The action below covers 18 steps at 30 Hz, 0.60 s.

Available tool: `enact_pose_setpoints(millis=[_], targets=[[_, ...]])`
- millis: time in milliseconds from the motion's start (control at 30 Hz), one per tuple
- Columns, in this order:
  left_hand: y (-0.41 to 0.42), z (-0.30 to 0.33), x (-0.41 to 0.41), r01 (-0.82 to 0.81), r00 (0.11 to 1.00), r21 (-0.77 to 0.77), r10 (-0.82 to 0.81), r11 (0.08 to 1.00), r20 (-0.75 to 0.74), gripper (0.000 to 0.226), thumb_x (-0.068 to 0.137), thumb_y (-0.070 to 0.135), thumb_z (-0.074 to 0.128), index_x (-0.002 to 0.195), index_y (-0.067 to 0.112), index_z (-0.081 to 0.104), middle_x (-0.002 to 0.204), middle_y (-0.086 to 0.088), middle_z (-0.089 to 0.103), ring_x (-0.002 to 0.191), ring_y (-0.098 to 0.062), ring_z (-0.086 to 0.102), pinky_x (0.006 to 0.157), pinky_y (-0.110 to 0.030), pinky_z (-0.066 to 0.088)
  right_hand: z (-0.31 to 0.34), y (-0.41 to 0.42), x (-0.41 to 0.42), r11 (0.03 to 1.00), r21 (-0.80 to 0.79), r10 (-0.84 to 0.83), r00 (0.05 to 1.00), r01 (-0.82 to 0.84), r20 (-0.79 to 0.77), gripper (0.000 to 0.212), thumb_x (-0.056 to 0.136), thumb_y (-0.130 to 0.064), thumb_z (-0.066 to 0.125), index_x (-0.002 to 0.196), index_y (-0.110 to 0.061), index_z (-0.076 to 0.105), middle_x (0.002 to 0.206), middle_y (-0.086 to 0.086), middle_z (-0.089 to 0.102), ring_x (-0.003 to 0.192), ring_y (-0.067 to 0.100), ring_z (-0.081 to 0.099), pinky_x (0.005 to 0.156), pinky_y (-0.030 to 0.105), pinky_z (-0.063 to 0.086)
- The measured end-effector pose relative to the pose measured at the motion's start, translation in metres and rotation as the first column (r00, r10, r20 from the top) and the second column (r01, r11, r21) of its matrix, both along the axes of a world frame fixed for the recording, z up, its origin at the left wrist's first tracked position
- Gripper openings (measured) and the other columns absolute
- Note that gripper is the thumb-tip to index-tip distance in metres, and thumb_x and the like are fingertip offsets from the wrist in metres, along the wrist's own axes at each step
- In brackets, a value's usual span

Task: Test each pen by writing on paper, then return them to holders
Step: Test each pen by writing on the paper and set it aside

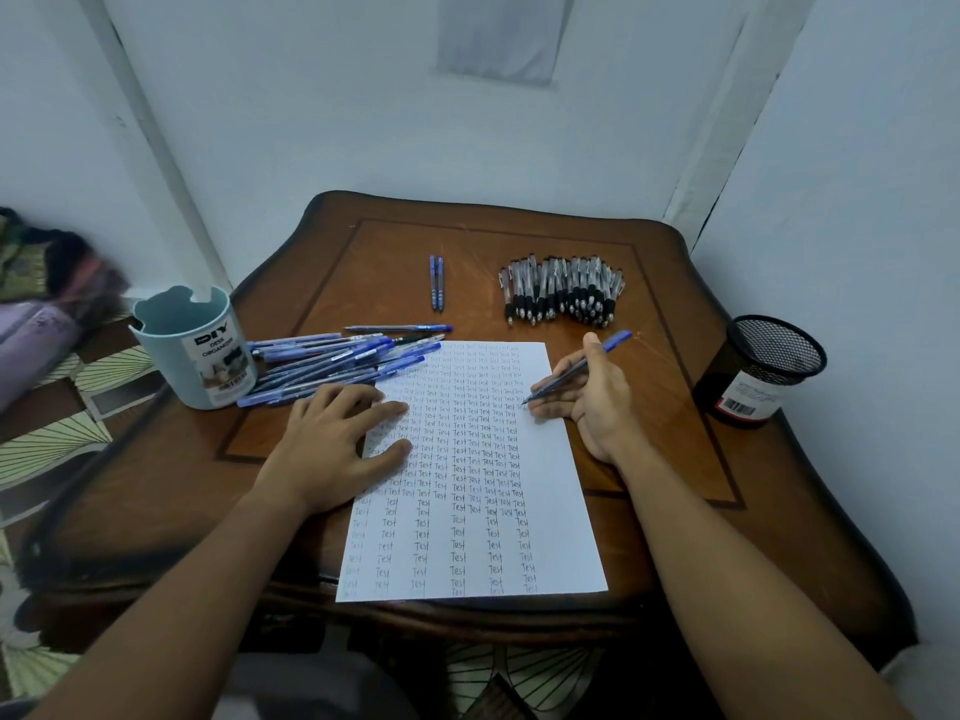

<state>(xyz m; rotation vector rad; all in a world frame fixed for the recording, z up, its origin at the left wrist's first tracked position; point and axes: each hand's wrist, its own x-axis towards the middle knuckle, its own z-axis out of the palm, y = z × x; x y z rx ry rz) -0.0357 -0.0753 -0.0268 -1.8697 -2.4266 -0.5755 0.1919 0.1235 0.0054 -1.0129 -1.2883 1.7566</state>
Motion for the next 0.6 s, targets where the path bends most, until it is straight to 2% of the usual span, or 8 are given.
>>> enact_pose_setpoints(millis=[333, 467, 533, 600], targets=[[-0.0008, 0.0006, 0.0004, -0.005, 1.000, -0.038, 0.005, 0.999, 0.003, 0.069, 0.080, 0.081, 0.024, 0.134, 0.048, 0.054, 0.132, 0.020, 0.045, 0.127, -0.007, 0.028, 0.103, -0.035, 0.019, -0.0010, -0.0002, 0.0006, 1.000, 0.024, 0.003, 1.000, -0.003, -0.006, 0.055, 0.107, -0.046, 0.033, 0.080, -0.005, 0.058, 0.072, 0.023, 0.070, 0.059, 0.036, 0.069, 0.050, 0.033, 0.058], [-0.0008, 0.0003, 0.0005, -0.003, 1.000, -0.036, 0.003, 0.999, 0.008, 0.068, 0.081, 0.080, 0.025, 0.134, 0.048, 0.054, 0.132, 0.020, 0.046, 0.127, -0.007, 0.028, 0.102, -0.034, 0.019, -0.0009, 0.0001, 0.0007, 0.999, 0.035, 0.014, 1.000, -0.015, 0.027, 0.052, 0.107, -0.045, 0.034, 0.083, -0.004, 0.057, 0.075, 0.025, 0.071, 0.059, 0.035, 0.070, 0.052, 0.034, 0.059], [-0.0006, 0.0007, 0.0006, -0.002, 1.000, -0.037, 0.002, 0.999, 0.008, 0.068, 0.081, 0.080, 0.025, 0.134, 0.048, 0.054, 0.132, 0.020, 0.045, 0.127, -0.007, 0.028, 0.102, -0.035, 0.020, -0.0004, 0.0012, -0.0002, 0.999, 0.037, 0.031, 0.998, -0.033, 0.049, 0.041, 0.107, -0.037, 0.041, 0.087, -0.004, 0.055, 0.077, 0.024, 0.070, 0.058, 0.031, 0.069, 0.052, 0.033, 0.059], [-0.0006, 0.0011, 0.0017, 0.005, 1.000, -0.044, -0.004, 0.999, 0.018, 0.068, 0.081, 0.080, 0.025, 0.134, 0.048, 0.053, 0.132, 0.019, 0.045, 0.127, -0.007, 0.028, 0.103, -0.036, 0.021, 0.0039, 0.0038, -0.0018, 0.995, 0.025, 0.090, 0.991, -0.093, 0.101, 0.017, 0.104, -0.018, 0.050, 0.092, -0.005, 0.050, 0.084, 0.024, 0.068, 0.061, 0.028, 0.068, 0.059, 0.033, 0.060]])
